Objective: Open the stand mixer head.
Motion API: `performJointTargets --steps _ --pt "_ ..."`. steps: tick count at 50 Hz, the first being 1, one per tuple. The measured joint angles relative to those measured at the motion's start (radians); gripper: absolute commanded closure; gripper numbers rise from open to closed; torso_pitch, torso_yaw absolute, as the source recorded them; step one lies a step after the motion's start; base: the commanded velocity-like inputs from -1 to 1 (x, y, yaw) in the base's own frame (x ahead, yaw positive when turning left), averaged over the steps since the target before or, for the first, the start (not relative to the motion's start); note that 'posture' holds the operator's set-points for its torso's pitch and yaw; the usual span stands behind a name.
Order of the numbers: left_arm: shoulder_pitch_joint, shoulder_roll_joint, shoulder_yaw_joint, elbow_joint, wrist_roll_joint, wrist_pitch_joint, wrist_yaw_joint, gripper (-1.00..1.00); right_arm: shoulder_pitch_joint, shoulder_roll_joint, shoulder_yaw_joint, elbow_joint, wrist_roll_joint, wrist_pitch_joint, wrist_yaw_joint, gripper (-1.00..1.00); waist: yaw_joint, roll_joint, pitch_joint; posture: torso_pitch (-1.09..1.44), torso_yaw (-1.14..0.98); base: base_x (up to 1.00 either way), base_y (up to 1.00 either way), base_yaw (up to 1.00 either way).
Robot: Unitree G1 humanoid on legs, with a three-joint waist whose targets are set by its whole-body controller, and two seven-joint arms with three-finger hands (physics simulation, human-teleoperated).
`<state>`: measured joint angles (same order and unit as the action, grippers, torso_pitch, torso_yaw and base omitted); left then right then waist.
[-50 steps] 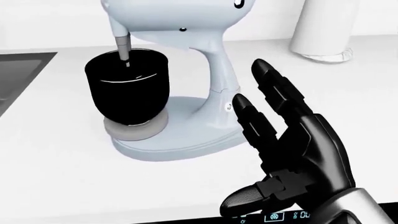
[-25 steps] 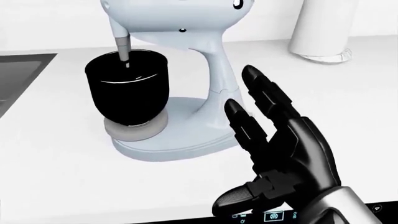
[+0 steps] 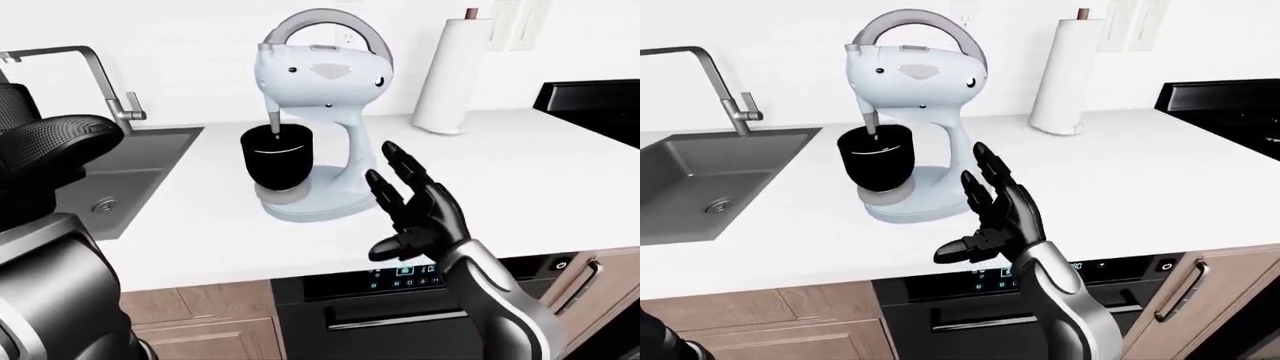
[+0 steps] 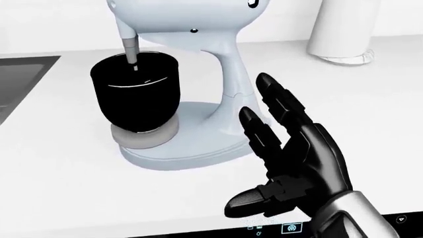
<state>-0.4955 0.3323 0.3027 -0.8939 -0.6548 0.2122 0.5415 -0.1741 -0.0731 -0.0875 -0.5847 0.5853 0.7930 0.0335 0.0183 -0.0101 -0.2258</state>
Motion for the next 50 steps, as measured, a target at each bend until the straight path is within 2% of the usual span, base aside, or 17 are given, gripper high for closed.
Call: performJointTargets --steps 50 --pt "-0.015 0.014 0.003 0.003 -0.011 0.003 0.01 -1.0 -0.082 0.004 0.007 0.253 -0.099 -0.144 0.096 -1.0 -0.001 0.006 0.001 -0.29 0.0 0.0 0.0 0.0"
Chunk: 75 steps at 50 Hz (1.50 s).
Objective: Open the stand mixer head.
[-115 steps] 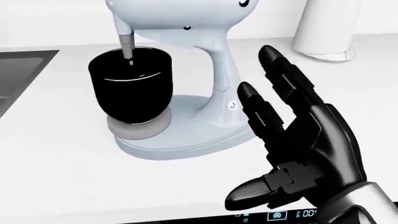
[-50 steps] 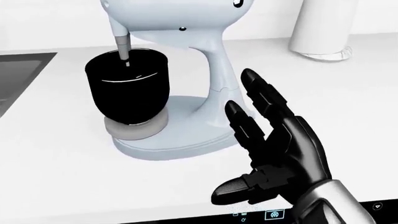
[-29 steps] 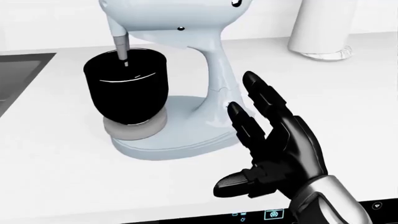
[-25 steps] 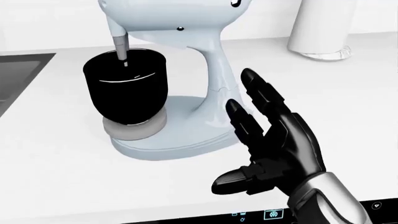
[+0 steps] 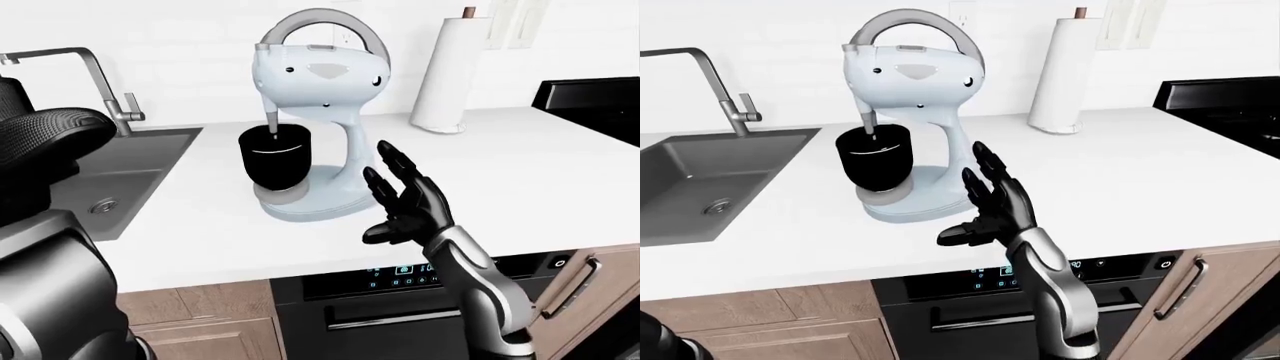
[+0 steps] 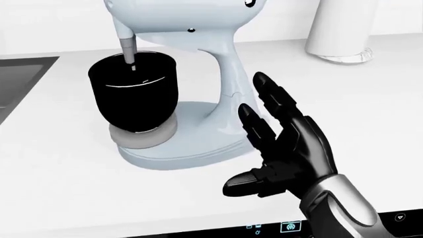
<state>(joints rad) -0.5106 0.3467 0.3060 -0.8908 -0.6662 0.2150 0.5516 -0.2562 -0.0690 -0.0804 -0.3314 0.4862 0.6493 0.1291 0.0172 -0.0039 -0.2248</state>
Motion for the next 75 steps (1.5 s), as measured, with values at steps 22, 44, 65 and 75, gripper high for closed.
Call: performJointTargets --steps 22,44,65,75 --pt "0.002 0.006 0.008 -0.009 -0.007 0.003 0.005 -1.0 -0.031 0.001 0.005 0.102 -0.023 -0.069 0.026 -1.0 -0.001 0.002 0.0 -0.29 0.0 0.0 0.0 0.0" --pt "0.005 0.009 0.009 -0.009 -0.01 0.002 0.008 -1.0 -0.073 0.003 0.008 0.224 -0.034 -0.134 0.043 -1.0 -0.003 0.006 0.002 -0.29 0.0 0.0 0.0 0.0" --pt "0.007 0.007 0.008 -0.016 -0.008 0.003 0.009 -1.0 -0.074 0.021 -0.013 -0.135 0.112 0.03 -0.093 -1.0 0.003 0.001 0.002 -0.29 0.0 0.0 0.0 0.0" --pt "0.002 0.002 0.001 -0.013 -0.001 0.007 0.008 -1.0 -0.086 -0.001 -0.02 -0.233 0.422 -0.136 -0.199 -1.0 0.0 -0.001 -0.001 -0.29 0.0 0.0 0.0 0.0"
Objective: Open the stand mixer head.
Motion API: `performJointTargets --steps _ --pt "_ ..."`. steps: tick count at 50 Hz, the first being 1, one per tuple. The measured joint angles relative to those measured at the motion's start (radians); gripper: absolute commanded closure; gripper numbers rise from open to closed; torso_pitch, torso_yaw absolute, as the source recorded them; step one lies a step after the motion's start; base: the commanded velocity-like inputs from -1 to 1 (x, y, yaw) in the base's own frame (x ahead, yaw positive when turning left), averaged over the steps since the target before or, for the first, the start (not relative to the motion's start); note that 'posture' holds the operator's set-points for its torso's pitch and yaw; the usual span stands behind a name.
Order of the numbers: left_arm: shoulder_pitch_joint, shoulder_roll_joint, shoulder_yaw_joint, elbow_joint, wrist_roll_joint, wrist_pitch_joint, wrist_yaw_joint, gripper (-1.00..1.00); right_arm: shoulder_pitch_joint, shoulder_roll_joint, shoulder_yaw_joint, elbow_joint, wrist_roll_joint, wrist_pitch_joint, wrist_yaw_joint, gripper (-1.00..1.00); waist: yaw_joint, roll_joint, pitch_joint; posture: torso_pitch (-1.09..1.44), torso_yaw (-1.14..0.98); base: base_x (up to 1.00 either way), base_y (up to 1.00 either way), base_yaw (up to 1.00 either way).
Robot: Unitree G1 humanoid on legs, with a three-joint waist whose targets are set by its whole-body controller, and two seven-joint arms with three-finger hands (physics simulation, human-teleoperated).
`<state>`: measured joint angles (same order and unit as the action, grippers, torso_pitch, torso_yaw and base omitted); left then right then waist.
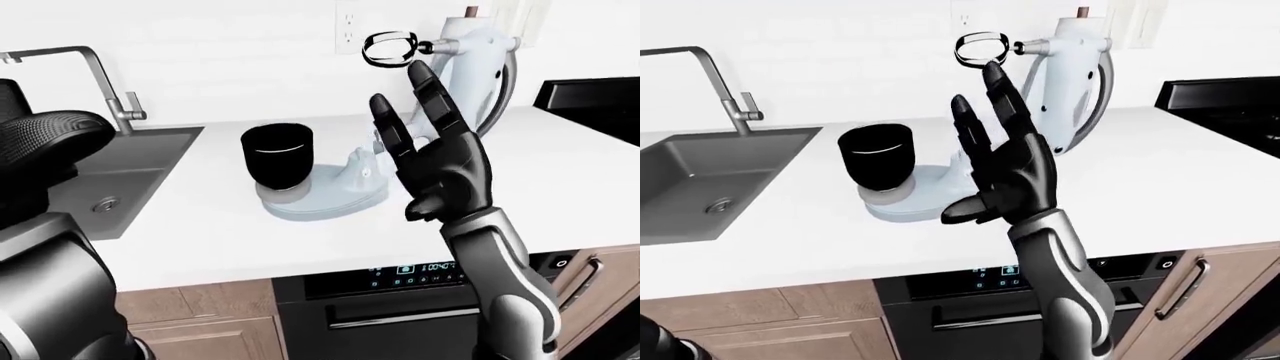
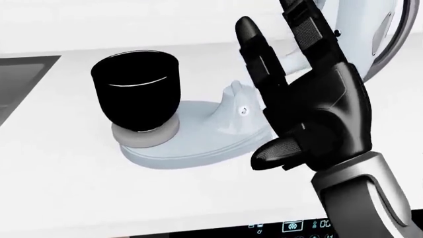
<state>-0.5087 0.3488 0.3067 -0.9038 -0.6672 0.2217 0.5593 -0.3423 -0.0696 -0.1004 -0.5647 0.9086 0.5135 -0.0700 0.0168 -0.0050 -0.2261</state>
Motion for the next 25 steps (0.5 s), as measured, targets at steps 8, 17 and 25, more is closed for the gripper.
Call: performJointTargets --steps 8,17,25 --pt "-0.005 -0.001 -0.003 0.001 0.003 0.003 -0.001 -1.0 0.017 -0.007 0.021 0.023 0.016 -0.015 -0.015 -1.0 -0.001 0.001 0.007 -0.29 0.0 0.0 0.0 0.0" --pt "-0.011 0.003 0.0 -0.002 -0.001 0.005 0.002 -1.0 0.007 -0.012 0.023 0.009 0.025 -0.018 -0.018 -1.0 -0.002 -0.002 0.005 -0.29 0.0 0.0 0.0 0.0" --pt "-0.011 0.01 0.006 -0.005 -0.008 0.006 0.007 -1.0 0.002 -0.011 0.025 0.003 0.028 -0.008 -0.022 -1.0 -0.002 -0.002 0.007 -0.29 0.0 0.0 0.0 0.0"
